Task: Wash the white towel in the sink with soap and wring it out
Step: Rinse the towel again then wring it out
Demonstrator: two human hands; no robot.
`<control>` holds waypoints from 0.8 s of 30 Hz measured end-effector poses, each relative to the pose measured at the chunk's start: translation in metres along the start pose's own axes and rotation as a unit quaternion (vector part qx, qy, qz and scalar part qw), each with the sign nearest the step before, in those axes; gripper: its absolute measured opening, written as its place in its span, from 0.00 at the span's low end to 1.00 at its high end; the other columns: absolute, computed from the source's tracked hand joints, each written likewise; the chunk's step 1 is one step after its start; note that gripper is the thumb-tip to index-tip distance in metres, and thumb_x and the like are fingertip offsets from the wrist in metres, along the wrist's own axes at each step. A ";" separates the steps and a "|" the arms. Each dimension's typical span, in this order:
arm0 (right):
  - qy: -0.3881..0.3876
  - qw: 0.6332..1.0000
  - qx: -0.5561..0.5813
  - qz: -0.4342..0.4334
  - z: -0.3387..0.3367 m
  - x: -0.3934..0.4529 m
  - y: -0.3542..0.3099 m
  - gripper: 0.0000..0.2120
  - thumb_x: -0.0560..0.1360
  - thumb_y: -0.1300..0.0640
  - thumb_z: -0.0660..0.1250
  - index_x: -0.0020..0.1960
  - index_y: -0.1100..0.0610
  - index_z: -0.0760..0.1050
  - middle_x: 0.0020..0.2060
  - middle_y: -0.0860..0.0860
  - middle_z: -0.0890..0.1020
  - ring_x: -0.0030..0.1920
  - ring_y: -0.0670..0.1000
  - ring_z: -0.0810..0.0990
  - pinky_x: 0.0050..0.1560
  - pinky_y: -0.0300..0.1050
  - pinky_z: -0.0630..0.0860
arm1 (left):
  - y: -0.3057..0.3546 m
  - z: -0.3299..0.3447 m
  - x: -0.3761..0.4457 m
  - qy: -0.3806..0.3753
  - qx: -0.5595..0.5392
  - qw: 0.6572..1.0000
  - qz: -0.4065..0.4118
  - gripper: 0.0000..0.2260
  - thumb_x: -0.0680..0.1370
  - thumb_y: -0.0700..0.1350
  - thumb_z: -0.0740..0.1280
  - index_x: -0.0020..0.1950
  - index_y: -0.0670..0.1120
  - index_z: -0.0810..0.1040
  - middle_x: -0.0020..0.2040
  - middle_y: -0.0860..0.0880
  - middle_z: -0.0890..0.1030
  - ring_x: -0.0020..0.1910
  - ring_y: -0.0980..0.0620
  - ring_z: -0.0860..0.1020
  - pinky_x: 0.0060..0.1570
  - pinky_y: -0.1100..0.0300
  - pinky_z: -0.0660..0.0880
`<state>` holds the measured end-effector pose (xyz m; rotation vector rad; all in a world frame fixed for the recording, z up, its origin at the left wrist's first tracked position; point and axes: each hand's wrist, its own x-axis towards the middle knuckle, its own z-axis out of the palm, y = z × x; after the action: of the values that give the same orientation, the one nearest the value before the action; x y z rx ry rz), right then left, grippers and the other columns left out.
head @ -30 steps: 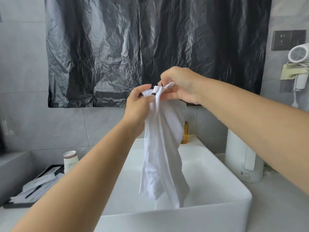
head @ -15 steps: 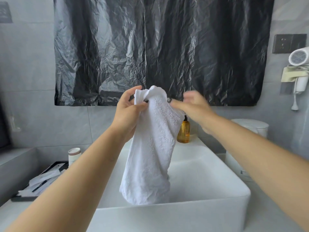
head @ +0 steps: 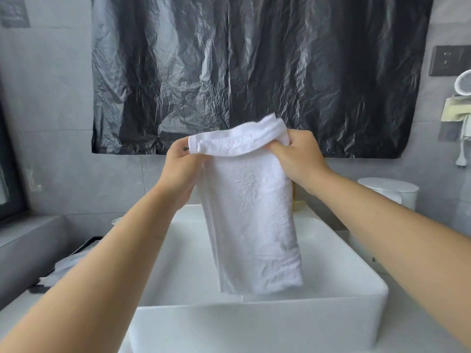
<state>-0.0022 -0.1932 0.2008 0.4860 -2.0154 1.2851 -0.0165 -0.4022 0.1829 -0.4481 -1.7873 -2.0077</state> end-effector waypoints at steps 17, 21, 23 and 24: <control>0.037 0.923 0.112 0.365 -0.004 0.026 0.064 0.19 0.71 0.52 0.71 0.58 0.60 0.76 0.46 0.55 0.82 0.45 0.55 0.82 0.49 0.50 0.80 | -0.083 0.023 -0.061 -0.205 -0.149 0.935 -0.246 0.14 0.67 0.44 0.75 0.52 0.43 0.85 0.52 0.41 0.84 0.48 0.43 0.84 0.49 0.50 0.81; -0.143 0.811 0.290 0.487 -0.008 -0.023 0.090 0.19 0.77 0.37 0.59 0.50 0.52 0.77 0.45 0.55 0.84 0.46 0.56 0.83 0.49 0.49 0.76 | -0.070 0.033 -0.055 -0.155 -0.180 0.943 -0.231 0.12 0.71 0.43 0.74 0.53 0.40 0.83 0.49 0.41 0.85 0.45 0.45 0.84 0.47 0.52 0.82; -0.202 0.793 0.344 0.460 -0.007 -0.046 0.096 0.26 0.77 0.35 0.58 0.49 0.55 0.83 0.48 0.56 0.85 0.49 0.57 0.83 0.56 0.51 0.74 | -0.066 0.035 -0.051 -0.149 -0.176 0.945 -0.230 0.11 0.73 0.42 0.70 0.53 0.39 0.83 0.48 0.42 0.85 0.44 0.46 0.85 0.44 0.54 0.82; -0.193 0.796 0.361 0.446 -0.006 -0.052 0.095 0.26 0.77 0.36 0.59 0.46 0.56 0.85 0.45 0.56 0.85 0.47 0.57 0.84 0.56 0.51 0.74 | -0.064 0.035 -0.049 -0.152 -0.163 0.947 -0.231 0.09 0.75 0.40 0.70 0.53 0.39 0.82 0.48 0.42 0.85 0.44 0.46 0.85 0.44 0.54 0.82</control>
<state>-0.0243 -0.1489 0.1043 0.0791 -2.0731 2.7827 -0.0077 -0.3574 0.1085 -0.4940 -1.8706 -2.7104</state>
